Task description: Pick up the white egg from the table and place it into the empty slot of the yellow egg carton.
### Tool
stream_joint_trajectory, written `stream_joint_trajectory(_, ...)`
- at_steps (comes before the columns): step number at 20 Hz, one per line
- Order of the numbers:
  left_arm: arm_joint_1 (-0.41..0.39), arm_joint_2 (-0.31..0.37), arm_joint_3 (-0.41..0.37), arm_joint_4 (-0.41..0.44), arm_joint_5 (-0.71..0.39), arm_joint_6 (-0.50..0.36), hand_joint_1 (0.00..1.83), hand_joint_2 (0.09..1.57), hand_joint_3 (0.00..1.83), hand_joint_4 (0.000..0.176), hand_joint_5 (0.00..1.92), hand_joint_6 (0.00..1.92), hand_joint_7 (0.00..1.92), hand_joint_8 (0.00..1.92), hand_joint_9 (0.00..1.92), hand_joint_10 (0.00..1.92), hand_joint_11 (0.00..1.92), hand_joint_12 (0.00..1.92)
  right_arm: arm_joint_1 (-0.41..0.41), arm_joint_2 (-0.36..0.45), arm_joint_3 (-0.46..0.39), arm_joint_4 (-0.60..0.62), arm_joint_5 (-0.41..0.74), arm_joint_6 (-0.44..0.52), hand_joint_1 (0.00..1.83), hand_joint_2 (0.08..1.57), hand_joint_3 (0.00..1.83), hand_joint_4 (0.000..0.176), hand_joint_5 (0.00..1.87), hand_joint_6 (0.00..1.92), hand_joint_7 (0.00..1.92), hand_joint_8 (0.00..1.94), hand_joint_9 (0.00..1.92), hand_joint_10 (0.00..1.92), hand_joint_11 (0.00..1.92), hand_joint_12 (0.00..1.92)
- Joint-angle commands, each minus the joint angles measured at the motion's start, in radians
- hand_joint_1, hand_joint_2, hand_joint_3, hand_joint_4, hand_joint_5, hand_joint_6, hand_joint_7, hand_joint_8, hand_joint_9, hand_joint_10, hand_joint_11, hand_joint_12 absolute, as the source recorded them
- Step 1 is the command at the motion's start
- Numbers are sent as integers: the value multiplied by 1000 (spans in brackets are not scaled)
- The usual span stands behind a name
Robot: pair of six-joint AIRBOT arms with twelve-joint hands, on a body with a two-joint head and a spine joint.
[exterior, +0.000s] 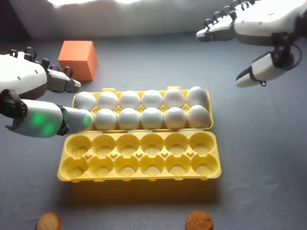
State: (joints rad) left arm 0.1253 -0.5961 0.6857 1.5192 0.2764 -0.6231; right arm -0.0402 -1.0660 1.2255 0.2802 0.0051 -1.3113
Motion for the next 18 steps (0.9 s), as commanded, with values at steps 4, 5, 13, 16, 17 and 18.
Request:
stream_joint_trajectory(4,-8,13,-25,18,41,-1,0,1231,0,0,334,0,441,1,413,2,0,769,-64,94,-58,-391,278,284,967,1050,0,0,120,1,96,0,105,1,0,523)
stream_joint_trajectory(5,-7,13,-27,17,42,-1,0,1235,2,0,332,0,432,0,408,0,0,766,-77,112,-64,-521,314,421,949,1064,0,0,72,4,52,3,58,3,0,334)
stream_joint_trajectory(13,-17,13,-37,12,54,-1,0,1224,0,0,309,8,411,7,391,9,0,716,-157,198,-116,-823,408,724,879,1020,0,0,1,0,0,0,0,0,0,0)
stream_joint_trajectory(16,-17,13,-37,12,54,-1,0,1227,1,0,353,8,461,9,437,14,0,794,-157,197,-117,-826,408,724,895,1006,0,0,0,0,0,0,0,0,0,0)
stream_joint_trajectory(17,-16,13,-37,12,54,-1,0,1234,3,0,303,4,409,4,380,6,0,691,-158,197,-117,-827,407,724,943,987,0,0,26,10,12,4,0,0,0,0)
stream_joint_trajectory(18,-15,13,-37,12,54,-1,0,1234,2,0,320,10,422,8,390,10,0,706,-161,197,-117,-829,407,724,901,992,0,0,24,8,13,4,10,4,11,5)
